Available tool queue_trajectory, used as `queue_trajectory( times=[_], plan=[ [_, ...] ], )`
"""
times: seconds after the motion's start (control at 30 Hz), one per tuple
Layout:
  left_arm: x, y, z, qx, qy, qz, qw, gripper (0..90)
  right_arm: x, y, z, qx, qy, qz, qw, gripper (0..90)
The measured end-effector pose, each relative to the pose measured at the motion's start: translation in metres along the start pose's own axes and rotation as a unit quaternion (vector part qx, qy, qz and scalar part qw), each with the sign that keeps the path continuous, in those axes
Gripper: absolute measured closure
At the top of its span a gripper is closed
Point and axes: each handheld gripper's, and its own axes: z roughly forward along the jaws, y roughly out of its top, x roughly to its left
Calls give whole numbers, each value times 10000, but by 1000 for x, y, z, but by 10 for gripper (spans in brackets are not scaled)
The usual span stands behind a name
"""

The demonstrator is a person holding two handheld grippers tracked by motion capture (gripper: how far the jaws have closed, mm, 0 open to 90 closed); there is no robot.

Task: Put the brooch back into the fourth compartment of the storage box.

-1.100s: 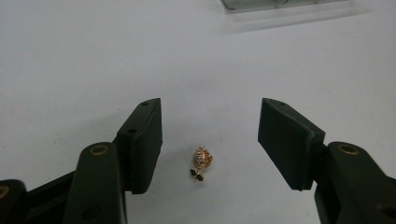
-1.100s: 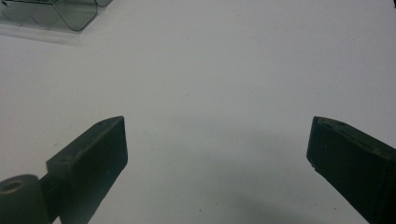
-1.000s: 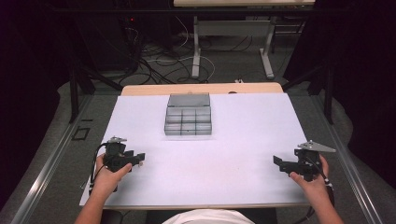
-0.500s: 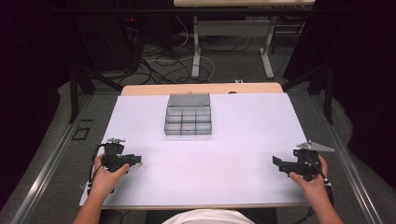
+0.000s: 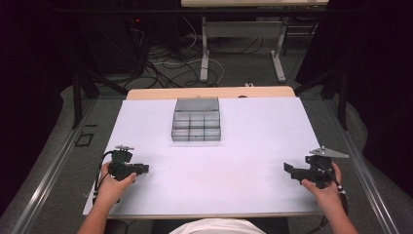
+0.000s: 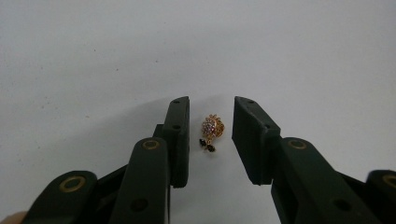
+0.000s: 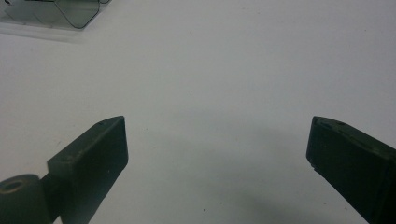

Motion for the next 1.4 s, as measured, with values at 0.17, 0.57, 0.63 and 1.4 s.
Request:
queue_trajectory(
  times=[0.17,0.57,0.63,1.4],
  plan=[
    [0,0,1,44,17,74,10000,695,2,0,0,49,62,-9,10000,51],
    [3,0,6,89,-23,44,9999,725,2,1,1,30,62,-29,10000,51],
    [3,0,6,111,-56,40,9999,728,2,1,1,32,66,-28,10000,51],
    [-1,2,12,151,-39,-20,9999,775,4,1,2,87,110,-28,9999,53]
  ],
)
